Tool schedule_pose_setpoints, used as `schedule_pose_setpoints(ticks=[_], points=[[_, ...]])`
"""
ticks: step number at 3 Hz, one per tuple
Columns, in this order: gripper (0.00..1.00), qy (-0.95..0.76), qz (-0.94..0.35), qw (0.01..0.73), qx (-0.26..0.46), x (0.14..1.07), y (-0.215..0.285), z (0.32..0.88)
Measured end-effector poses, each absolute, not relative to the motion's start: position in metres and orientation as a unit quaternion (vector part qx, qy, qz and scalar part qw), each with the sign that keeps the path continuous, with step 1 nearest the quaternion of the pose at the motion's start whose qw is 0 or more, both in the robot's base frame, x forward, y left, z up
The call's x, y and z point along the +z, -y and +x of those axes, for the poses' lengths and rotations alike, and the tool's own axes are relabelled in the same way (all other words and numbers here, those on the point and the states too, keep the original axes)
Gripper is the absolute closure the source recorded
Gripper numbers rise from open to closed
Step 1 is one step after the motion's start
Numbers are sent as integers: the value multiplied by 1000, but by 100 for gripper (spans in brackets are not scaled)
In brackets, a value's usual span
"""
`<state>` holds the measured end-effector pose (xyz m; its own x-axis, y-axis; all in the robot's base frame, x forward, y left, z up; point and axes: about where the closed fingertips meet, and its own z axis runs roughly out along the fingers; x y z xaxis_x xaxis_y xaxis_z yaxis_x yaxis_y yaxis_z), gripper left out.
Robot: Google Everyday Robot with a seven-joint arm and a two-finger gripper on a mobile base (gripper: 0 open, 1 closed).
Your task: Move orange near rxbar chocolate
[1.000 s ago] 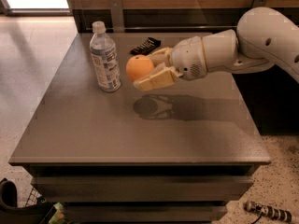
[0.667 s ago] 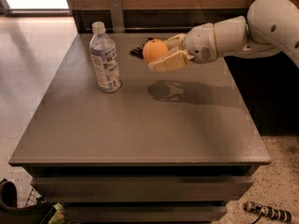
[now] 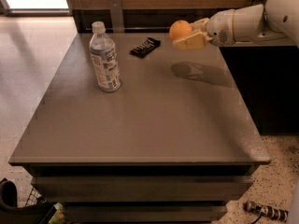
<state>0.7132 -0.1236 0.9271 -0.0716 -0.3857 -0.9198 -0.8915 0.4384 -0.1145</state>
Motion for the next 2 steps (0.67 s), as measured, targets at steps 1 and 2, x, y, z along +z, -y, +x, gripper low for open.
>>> schedule_pose_setpoints(ticks=[1, 2], points=[[100, -699, -447, 504, 240, 898, 143, 732], [100, -705, -435, 512, 229, 869, 154, 739]])
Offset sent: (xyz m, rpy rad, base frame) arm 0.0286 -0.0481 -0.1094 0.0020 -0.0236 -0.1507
